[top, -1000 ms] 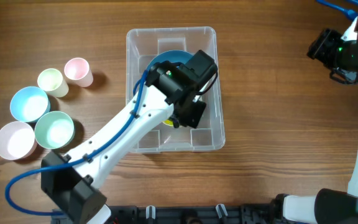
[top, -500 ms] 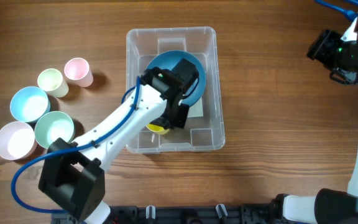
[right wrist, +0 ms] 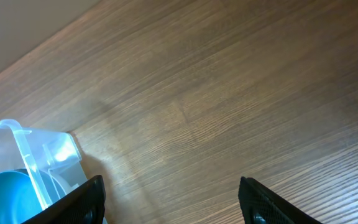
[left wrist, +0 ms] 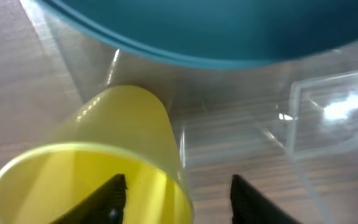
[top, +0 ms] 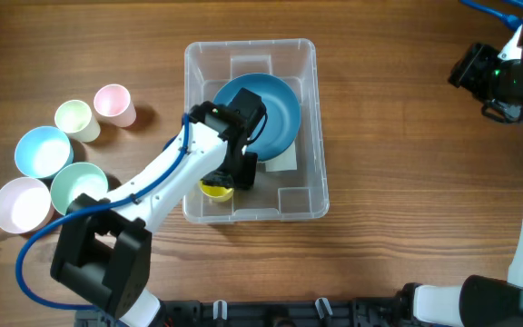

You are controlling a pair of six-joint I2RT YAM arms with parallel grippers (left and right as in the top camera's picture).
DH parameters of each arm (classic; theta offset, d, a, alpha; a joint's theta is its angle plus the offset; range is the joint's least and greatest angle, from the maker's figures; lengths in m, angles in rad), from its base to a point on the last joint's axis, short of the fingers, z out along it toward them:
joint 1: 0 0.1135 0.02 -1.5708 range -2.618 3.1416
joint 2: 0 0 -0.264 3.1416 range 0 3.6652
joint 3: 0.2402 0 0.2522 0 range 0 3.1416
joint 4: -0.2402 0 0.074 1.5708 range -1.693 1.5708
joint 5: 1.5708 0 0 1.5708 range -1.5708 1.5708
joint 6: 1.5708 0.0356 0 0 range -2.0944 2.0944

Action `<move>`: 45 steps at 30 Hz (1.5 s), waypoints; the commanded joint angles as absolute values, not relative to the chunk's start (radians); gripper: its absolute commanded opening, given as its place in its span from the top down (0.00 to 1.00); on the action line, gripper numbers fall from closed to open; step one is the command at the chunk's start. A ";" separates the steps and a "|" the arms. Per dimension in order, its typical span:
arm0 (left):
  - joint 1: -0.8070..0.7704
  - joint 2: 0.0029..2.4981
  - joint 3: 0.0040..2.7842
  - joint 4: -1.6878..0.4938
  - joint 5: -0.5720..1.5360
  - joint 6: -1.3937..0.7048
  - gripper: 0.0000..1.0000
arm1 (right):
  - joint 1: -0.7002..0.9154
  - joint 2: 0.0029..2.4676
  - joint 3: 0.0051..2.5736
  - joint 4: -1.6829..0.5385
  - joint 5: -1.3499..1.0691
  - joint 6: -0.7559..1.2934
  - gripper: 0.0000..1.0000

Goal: Pack container
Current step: 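Place the yellow cup into the container's lower left area, then grasp the pink cup with the left gripper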

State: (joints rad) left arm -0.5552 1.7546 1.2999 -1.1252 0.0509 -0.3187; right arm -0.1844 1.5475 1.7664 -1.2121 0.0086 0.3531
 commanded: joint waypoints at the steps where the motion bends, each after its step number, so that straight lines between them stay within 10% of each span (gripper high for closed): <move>1: -0.553 1.736 1.467 -1.209 0.017 -0.295 0.42 | -0.186 1.556 1.758 -1.210 0.028 0.344 0.30; 8: -0.421 1.588 1.774 -1.330 -0.225 -0.294 0.07 | -0.186 1.556 1.758 -1.210 0.028 0.344 0.30; 16: 0.060 1.728 1.773 -1.124 0.007 -0.233 0.11 | -0.186 1.556 1.758 -1.212 0.028 0.344 0.30; 28: 0.103 2.087 1.773 -1.008 0.011 -0.231 0.09 | -0.186 1.556 1.758 -1.206 0.028 0.341 0.30; 38: 0.103 2.189 1.773 -1.006 0.011 -0.232 0.77 | -0.186 1.556 1.758 -1.210 0.027 0.341 0.30; 45: 0.092 2.162 1.780 -1.005 0.011 -0.229 0.96 | -0.186 1.556 1.758 -1.211 0.028 0.341 0.30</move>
State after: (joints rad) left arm 0.0990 2.1803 1.7721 -1.0039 -0.0090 -0.2337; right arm -0.1844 1.5475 1.7664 -1.2118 0.0086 0.3531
